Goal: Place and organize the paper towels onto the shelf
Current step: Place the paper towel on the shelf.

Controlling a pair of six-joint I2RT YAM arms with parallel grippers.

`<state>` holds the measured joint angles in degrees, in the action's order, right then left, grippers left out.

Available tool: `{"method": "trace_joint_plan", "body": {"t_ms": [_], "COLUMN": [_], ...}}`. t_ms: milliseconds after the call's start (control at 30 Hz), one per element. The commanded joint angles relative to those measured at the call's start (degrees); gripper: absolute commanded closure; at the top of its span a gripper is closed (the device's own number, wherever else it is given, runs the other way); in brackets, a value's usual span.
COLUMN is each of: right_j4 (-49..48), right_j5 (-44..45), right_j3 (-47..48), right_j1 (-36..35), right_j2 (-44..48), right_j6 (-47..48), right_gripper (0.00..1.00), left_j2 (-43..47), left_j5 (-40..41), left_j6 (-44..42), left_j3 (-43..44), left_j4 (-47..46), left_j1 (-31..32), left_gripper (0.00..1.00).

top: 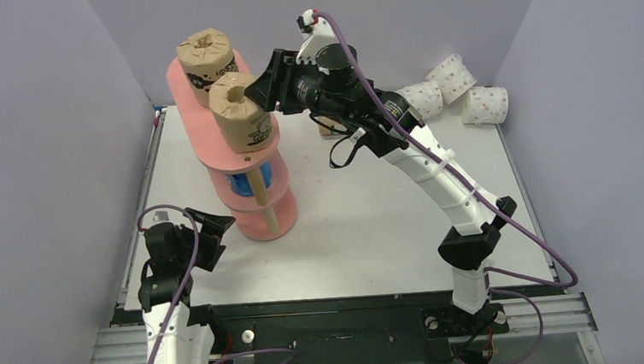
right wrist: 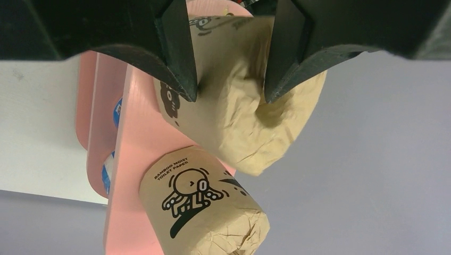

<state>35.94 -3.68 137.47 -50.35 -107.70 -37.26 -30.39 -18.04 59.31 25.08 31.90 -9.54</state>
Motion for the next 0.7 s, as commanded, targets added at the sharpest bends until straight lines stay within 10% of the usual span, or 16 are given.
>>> {"method": "trace_joint_plan", "body": {"t_ms": [0, 433, 667], "right_j4": [-3.8, -10.1, -26.2], "right_j5": [-1.0, -1.8, -1.8], "right_j3": [2.0, -8.2, -35.8], "right_j1": [-0.4, -0.8, -1.3], "right_j2": [-0.2, 9.8, 23.6], "right_j6": [-1.1, 0.9, 12.8], "right_gripper": [0.53, 0.34, 0.34], "left_j2": [0.4, 0.7, 1.1], "left_j5": [-0.1, -0.2, 0.2], "left_j6": [-0.3, -0.3, -0.8], "left_j3": [0.6, 0.8, 1.0], "left_j4": [-1.3, -1.0, -0.5], "left_j1": [-0.4, -0.5, -0.4], "left_gripper": [0.07, 0.07, 0.06]}}
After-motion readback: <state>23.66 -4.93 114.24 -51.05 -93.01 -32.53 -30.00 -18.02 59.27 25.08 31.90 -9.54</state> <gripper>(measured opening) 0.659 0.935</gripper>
